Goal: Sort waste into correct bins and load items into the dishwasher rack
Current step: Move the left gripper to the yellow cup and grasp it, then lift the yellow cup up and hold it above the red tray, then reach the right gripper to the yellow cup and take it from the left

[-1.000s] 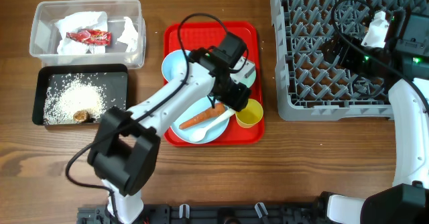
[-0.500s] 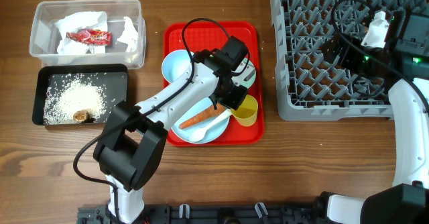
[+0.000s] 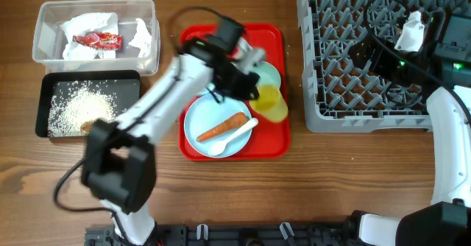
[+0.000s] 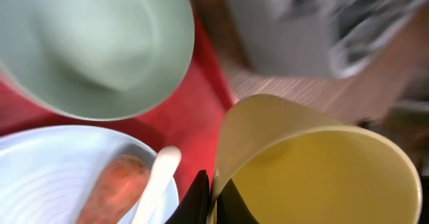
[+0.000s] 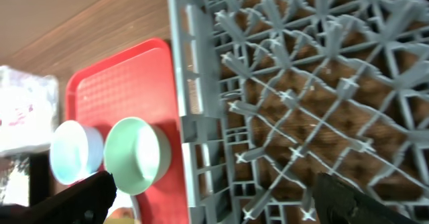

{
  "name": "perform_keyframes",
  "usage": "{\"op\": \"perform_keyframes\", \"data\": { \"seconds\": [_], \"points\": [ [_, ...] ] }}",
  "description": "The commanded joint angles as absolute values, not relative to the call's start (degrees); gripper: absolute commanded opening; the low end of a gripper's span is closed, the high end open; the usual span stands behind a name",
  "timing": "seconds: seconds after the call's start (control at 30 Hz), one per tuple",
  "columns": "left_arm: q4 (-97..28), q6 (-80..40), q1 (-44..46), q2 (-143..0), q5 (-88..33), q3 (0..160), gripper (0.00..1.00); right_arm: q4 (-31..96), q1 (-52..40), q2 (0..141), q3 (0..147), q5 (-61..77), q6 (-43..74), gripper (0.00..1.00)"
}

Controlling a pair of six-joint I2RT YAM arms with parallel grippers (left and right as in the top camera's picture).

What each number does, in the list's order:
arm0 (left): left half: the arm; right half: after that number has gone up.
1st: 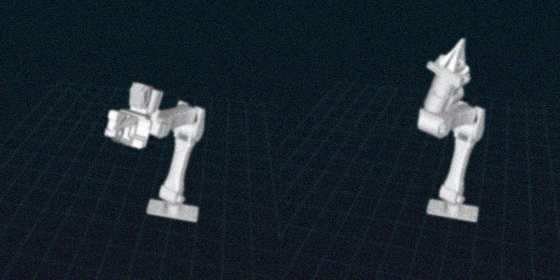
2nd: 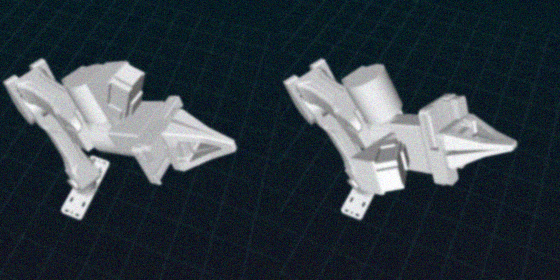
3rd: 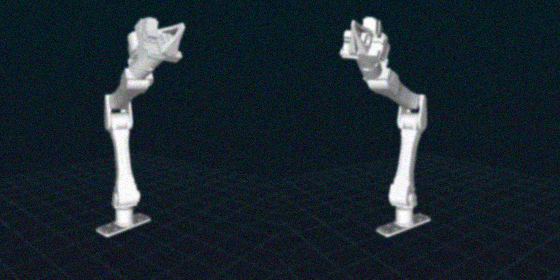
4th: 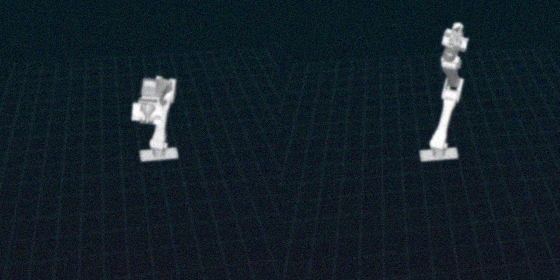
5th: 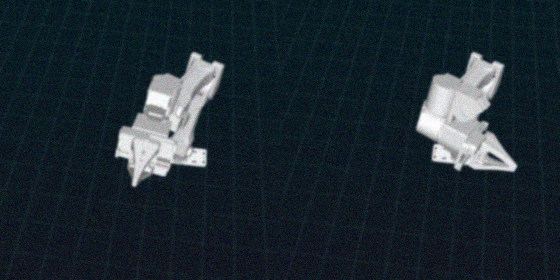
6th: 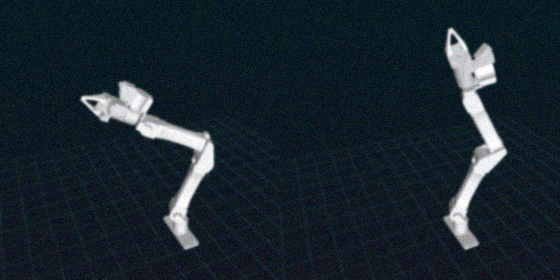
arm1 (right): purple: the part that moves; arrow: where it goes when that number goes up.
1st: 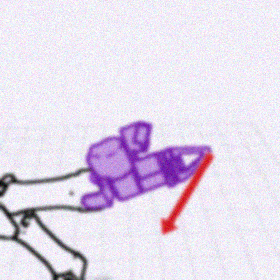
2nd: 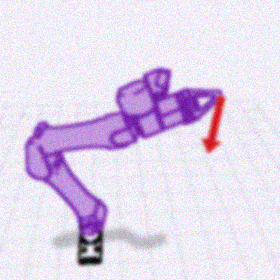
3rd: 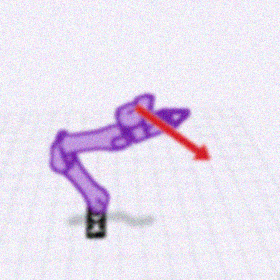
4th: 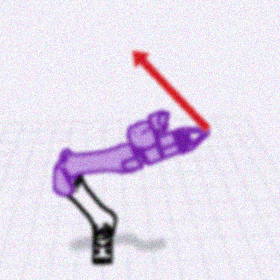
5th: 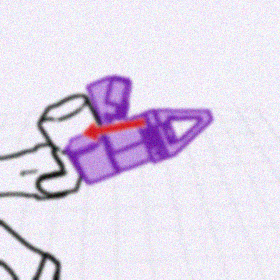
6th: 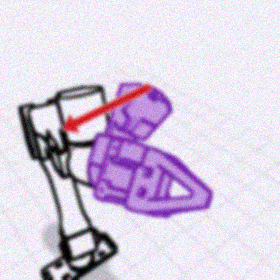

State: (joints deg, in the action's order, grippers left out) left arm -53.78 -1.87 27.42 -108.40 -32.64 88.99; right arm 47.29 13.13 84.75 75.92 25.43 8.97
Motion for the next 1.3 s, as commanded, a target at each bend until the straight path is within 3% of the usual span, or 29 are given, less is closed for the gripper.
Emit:
{"op": "perform_keyframes", "data": {
  "seconds": [0.0,0.2,0.4,0.6,0.93,1.1,1.27],
  "points": [
    [-53.71,-1.91,19.42,-104.73,-48.16,90.61,0.04,46.94,12.75,85.03,76.03,35.33,4.73,0.97],
    [-48.05,-1.76,9.5,-104.79,-69.69,90.61,0.04,41.34,11.84,85.03,76.01,56.21,4.25,0.97],
    [-37.65,-1.85,6.37,-104.79,-88.88,90.61,0.04,28.05,5.06,85.03,76.01,67.96,8.29,0.97],
    [-36.8,-2.0,6.81,-104.79,-90.3,90.61,0.04,14.48,-6.0,85.03,76.01,68.23,14.13,1.0],
    [-34.68,-2.11,6.79,-104.79,-90.3,90.61,0.04,12.75,-13.3,85.32,76.01,68.01,15.03,0.99],
    [-34.41,-2.66,6.79,-104.79,-90.3,90.61,0.04,12.67,-16.03,85.95,76.01,66.15,14.98,0.85],
    [-34.41,-2.66,6.79,-104.79,-90.3,90.61,0.04,12.4,-17.87,88.01,76.01,65.65,15.05,0.84]
  ]
}}
